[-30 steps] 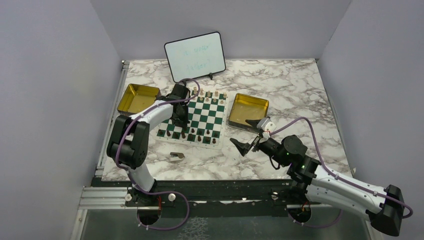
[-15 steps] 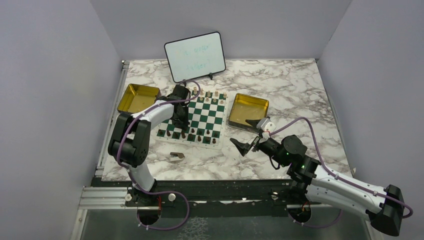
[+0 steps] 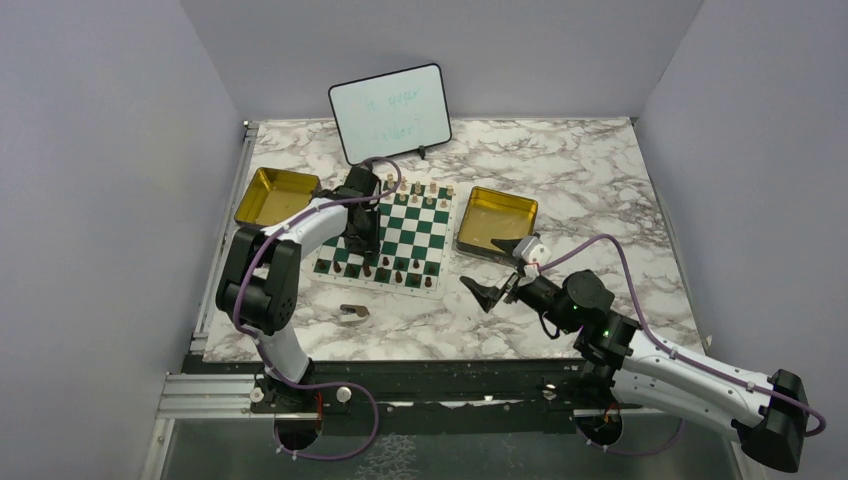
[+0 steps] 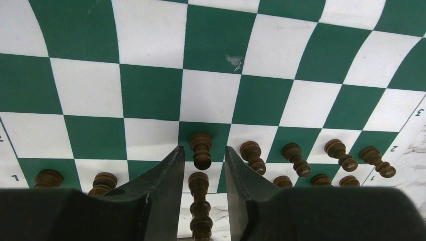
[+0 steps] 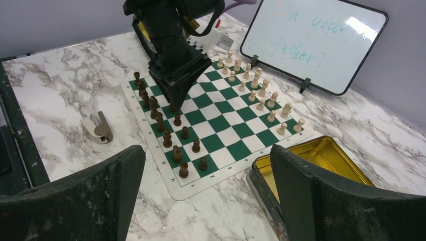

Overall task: Set up the chess pieces on the board
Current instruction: Place the chess piece on the chessboard.

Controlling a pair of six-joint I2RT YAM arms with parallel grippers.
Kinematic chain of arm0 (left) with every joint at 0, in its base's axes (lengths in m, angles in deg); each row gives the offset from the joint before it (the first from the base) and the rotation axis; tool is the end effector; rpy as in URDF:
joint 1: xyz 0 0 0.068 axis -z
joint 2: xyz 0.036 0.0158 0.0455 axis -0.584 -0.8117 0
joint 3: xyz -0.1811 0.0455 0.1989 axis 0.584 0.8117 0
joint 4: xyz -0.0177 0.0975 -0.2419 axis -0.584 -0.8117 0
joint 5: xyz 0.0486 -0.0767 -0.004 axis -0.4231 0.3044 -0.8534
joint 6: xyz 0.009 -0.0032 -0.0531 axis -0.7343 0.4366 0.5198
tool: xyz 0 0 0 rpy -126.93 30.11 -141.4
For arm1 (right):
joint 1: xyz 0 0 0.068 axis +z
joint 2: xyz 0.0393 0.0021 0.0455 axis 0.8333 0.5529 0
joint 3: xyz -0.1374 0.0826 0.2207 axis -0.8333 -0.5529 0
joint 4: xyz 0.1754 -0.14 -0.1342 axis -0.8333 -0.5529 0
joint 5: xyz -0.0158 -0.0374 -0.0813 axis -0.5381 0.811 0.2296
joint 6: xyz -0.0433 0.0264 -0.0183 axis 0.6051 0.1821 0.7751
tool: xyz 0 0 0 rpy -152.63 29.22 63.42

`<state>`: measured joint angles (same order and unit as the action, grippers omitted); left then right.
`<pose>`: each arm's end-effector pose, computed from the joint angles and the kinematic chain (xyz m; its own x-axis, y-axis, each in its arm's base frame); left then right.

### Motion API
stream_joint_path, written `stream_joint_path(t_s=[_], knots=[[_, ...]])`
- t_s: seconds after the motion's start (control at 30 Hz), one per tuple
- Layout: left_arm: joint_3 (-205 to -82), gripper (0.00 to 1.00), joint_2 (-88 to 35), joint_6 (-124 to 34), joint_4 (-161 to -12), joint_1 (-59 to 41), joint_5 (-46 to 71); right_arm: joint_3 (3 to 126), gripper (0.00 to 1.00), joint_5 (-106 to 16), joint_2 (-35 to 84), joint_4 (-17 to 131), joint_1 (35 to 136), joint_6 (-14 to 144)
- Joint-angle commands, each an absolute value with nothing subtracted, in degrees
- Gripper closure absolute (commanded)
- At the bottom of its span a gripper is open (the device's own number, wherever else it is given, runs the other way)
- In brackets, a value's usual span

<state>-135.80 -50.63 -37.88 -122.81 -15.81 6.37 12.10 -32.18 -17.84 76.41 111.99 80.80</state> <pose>0.3171 -0.1164 0.1801 -0.9449 0.0006 -0.3274 0.0517 0.9877 -0.1475 0.1020 0.1433 0.2754 0.1495 -0.0547 -0.9873 -0.7578 0.6350 -0.1499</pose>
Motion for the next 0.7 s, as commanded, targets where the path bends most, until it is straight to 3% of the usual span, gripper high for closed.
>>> stream_joint_path(t_s=[0.0,0.3,0.43,0.67], knots=[[-138.6,0.63,-47.4,-38.1,-124.2,-16.0,5.9,11.9,0.00,-32.4,-17.9,76.0,112.2,81.4],[-142.9,0.60,-42.7,-38.2,-124.2,-16.0,4.8,11.9,0.00,-33.2,-15.4,77.5,112.2,77.7],[-144.8,0.57,-40.9,-38.4,-123.9,-16.5,-2.1,13.9,0.00,-31.9,-13.7,76.5,112.2,72.6],[-145.9,0.54,-38.4,-39.1,-121.0,-24.8,-6.6,18.8,0.00,-29.8,-9.2,70.7,112.2,64.6]])
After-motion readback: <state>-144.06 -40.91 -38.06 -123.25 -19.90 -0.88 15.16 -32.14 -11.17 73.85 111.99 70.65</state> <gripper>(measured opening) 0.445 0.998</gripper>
